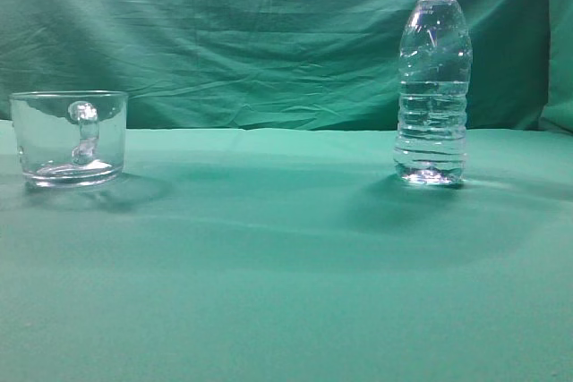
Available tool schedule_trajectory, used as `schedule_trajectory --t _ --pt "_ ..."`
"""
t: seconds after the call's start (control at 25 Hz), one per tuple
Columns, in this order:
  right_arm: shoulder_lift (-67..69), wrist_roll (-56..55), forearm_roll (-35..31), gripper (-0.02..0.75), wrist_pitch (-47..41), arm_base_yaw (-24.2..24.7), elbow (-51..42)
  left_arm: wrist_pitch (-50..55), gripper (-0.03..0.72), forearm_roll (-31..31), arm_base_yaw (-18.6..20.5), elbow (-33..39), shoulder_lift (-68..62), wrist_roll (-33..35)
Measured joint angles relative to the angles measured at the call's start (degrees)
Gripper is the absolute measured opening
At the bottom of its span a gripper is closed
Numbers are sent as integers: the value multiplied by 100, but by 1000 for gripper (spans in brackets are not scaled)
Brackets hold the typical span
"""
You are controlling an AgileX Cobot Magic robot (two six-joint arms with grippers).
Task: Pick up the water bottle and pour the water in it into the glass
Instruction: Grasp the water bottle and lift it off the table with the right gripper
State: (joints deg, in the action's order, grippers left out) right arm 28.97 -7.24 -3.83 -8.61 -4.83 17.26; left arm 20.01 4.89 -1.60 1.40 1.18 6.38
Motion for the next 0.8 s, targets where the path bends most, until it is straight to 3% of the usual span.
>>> schedule_trajectory --t 0.2,0.36,0.4,0.44,0.6,0.72,0.8 --pt "1140 222 58 0 1037 -834 11 0 0 0 0 0 0 0" --pt "2184 336 119 0 1900 -1221 11 0 0 0 0 0 0 0" --pt "2457 347 201 49 2197 -1304 11 0 0 0 0 0 0 0" --pt "2681 340 355 49 2447 -1386 11 0 0 0 0 0 0 0" --pt "3638 353 985 308 3354 -1638 35 0 0 0 0 0 0 0" --pt "4256 342 1082 529 4010 -1688 46 0 0 0 0 0 0 0" --pt "4642 329 1013 629 4316 -1688 58 0 0 0 0 0 0 0"
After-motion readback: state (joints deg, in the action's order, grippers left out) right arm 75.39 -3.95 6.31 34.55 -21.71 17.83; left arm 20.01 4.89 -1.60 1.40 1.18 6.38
